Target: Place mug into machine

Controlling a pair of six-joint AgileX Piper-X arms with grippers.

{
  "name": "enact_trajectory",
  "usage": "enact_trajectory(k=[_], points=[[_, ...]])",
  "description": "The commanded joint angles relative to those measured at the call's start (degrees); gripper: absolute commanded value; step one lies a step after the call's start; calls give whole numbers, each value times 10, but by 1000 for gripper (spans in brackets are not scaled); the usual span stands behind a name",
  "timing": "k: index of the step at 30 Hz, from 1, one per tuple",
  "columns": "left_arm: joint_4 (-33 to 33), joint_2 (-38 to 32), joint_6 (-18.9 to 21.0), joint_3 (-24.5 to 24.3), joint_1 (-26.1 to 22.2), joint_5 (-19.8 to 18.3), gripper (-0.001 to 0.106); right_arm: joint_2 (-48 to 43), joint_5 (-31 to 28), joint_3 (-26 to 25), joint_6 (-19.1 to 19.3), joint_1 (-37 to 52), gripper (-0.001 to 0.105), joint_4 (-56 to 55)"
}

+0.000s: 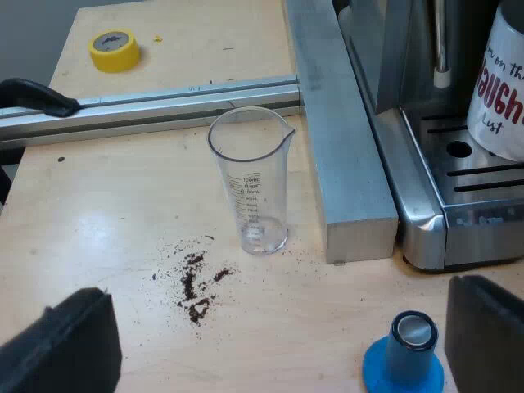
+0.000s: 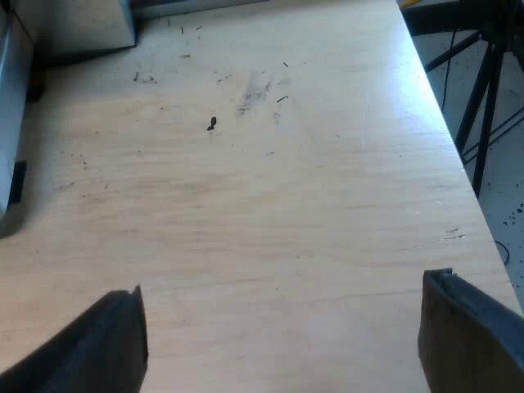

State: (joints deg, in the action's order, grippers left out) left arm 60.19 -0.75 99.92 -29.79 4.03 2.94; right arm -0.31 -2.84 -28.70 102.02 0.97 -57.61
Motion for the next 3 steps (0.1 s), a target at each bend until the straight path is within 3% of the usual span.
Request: enact_trajectory(k=[1,3], points=[[-6,-81,1,-4,1,-3,81,-25,2,-5,1,-1,70,5],[-6,-81,1,-4,1,-3,81,-25,2,-5,1,-1,70,5]])
